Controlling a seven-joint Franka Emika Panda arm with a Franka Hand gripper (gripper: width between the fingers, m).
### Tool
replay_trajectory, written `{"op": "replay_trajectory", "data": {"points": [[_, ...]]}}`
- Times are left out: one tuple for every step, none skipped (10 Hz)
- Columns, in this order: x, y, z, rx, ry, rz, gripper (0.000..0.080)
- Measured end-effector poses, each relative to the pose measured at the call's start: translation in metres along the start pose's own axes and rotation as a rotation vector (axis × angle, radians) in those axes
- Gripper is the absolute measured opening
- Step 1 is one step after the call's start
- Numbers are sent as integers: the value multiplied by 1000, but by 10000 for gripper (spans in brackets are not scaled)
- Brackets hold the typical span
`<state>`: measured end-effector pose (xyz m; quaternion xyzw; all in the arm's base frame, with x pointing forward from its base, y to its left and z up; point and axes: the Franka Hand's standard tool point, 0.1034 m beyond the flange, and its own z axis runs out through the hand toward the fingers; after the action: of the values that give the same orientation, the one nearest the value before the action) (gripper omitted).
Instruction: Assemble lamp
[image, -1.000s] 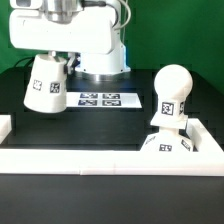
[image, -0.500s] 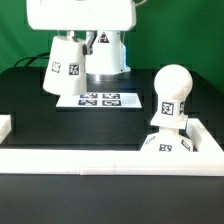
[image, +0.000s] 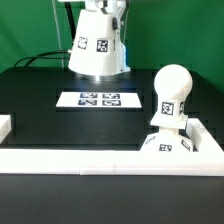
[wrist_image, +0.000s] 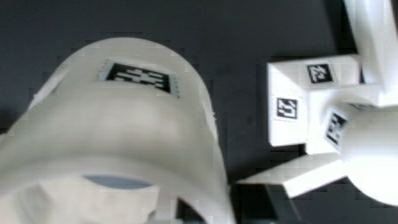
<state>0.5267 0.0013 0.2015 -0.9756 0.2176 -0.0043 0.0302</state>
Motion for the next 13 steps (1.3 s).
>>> {"op": "replay_trajectory", "data": {"points": [[8, -9, -4, 0, 9, 14, 44], [10, -10, -4, -1, 12, 12, 44], [10, -10, -3, -1, 10, 13, 44], [10, -10, -3, -2, 10, 13, 44], [10, -10, -3, -2, 10, 13, 44], [10, -10, -3, -2, 9, 13, 44], [10, -10, -2, -3, 9, 13, 44], [9, -11, -3, -3, 8, 15, 44], [7, -22, -6, 1, 6, 18, 44], [6, -34, -10, 8, 12, 13, 44], [3, -49, -13, 17, 18, 5, 44], [2, -60, -17, 24, 24, 8, 44], [2, -71, -23, 31, 30, 3, 44]]}}
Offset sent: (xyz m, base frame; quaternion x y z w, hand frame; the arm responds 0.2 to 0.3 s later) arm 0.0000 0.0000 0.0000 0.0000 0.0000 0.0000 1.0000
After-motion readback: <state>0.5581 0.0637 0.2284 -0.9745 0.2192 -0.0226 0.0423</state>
